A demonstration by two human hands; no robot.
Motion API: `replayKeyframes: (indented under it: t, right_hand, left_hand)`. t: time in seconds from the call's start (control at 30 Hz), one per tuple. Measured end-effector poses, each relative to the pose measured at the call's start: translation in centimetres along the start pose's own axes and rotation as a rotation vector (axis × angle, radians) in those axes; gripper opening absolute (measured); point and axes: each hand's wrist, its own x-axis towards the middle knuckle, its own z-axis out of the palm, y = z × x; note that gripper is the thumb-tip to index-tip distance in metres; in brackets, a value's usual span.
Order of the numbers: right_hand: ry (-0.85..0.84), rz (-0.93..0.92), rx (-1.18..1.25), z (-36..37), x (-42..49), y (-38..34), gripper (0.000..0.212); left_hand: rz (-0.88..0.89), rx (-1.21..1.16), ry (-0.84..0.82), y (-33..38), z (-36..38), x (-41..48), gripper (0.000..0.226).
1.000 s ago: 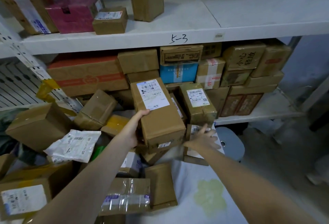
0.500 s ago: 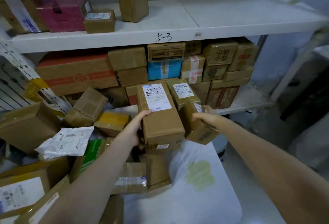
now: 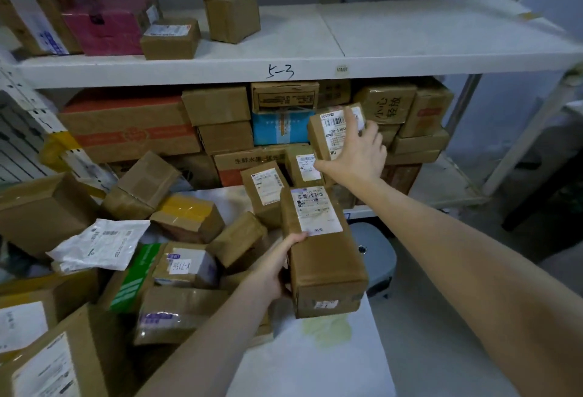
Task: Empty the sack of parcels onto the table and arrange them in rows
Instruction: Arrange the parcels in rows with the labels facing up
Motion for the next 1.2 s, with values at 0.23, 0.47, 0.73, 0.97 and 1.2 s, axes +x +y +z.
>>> replayKeyframes:
  t: [0.23, 0.47, 0.73, 0.97, 1.2]
  right_hand:
    - [-0.134, 0.039, 0.155, 2.5, 2.4, 1.3, 0.119]
    - [-0.199, -0.012, 0.138, 4.4, 3.3, 0.9, 0.116]
    - [-0.279, 0.040, -0.051, 6.3, 5.0, 1.3, 0.116]
    - [-0.449, 0.177, 0.103, 7.2, 6.3, 0.3, 0.130]
    - [-0.557, 0.309, 0.226, 7.3, 10.1, 0.6, 0.127]
  left_hand:
    - [-0.018, -0.065, 0.033, -2.5, 1.1, 2.8, 0.088]
    - [0.012, -0.074, 0.043, -2.0, 1.6, 5.4, 0.091]
    - [-0.032, -0.102, 0.058, -1.9, 1.6, 6.7, 0.049]
    - [0.374, 0.257, 0.617, 4.7, 0.7, 7.1, 0.020]
    - [0.418, 0.751, 0.732, 12.6, -3.3, 12.2, 0.041]
